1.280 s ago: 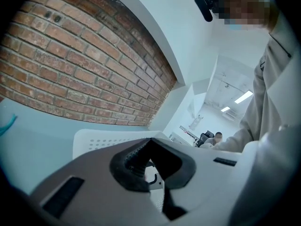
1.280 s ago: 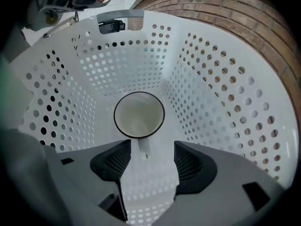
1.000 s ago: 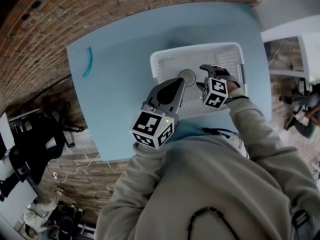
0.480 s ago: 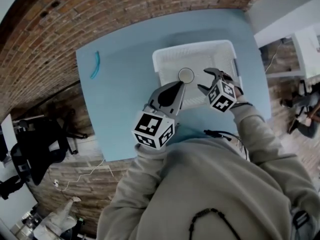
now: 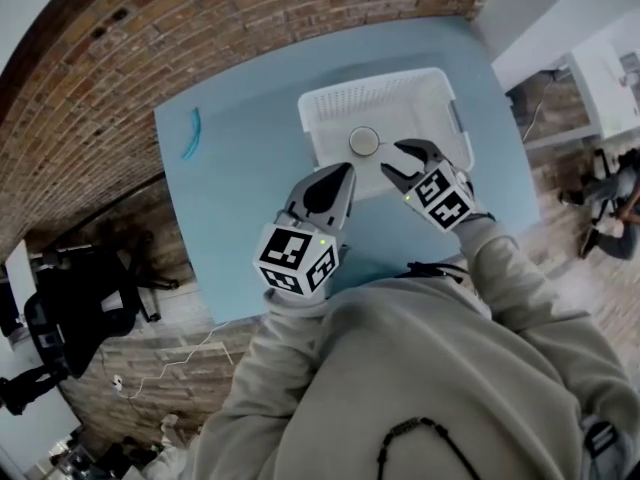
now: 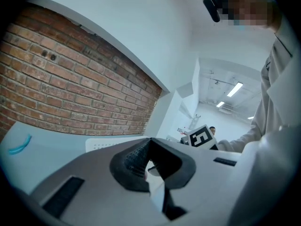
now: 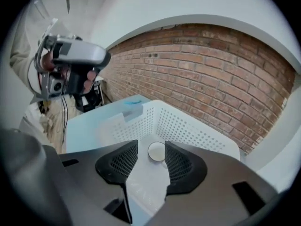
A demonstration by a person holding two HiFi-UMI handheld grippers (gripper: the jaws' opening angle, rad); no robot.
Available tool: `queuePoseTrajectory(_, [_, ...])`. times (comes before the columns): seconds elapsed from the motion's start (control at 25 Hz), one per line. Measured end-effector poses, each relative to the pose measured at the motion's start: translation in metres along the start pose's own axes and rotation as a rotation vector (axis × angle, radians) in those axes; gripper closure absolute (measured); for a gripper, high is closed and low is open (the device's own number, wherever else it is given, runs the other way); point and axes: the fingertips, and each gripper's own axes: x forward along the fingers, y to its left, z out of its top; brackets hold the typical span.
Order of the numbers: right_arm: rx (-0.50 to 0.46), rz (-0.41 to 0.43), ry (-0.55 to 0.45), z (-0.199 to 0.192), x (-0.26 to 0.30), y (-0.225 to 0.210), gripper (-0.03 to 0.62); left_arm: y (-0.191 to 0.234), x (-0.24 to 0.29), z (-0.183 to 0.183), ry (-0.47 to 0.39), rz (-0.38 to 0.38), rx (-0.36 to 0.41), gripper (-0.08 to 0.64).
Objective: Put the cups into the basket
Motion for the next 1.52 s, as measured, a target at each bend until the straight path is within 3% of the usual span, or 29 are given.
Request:
queuePoseTrajectory(0.32, [0.275,0.001,-0.282,0.044,-0.061,0.011,0.550,-0.018,-0.017,0.005,-0.028,-0.003,0.030,0.565])
queuePoseTrajectory(0.44, [0.408,0.061,-0.363,0.059,-0.078,0.018,0.581,-0.021,-0.025,0.009,-0.043,0.002,0.040,0.565])
queuePoseTrajectory(0.52, [0.447,0.109,-0.414,0.071,-0.088,0.025,0.581,-0.022,-0.030,0.013,-0.056,0.008,0.045,0.565])
queuePoseTrajectory(0.88, [0.402,0.143,-0.595,0.135,-0.151,0.031,0.581,-0.029,-0.048,0.044,-0.118,0.015,0.069,0.565])
queuePoseTrajectory(1.16, [0.356,0.111,-0.560,0.131,-0.150,0.032,0.583,-0.036,-0.047,0.049,-0.132,0.016,0.089,0.565])
queuePoseTrajectory(1.52, [0.349,0.134,-0.560,0.133,-0.152,0.033,0.584,-0.039,-0.048,0.048,-0.127,0.024,0.099,0.565])
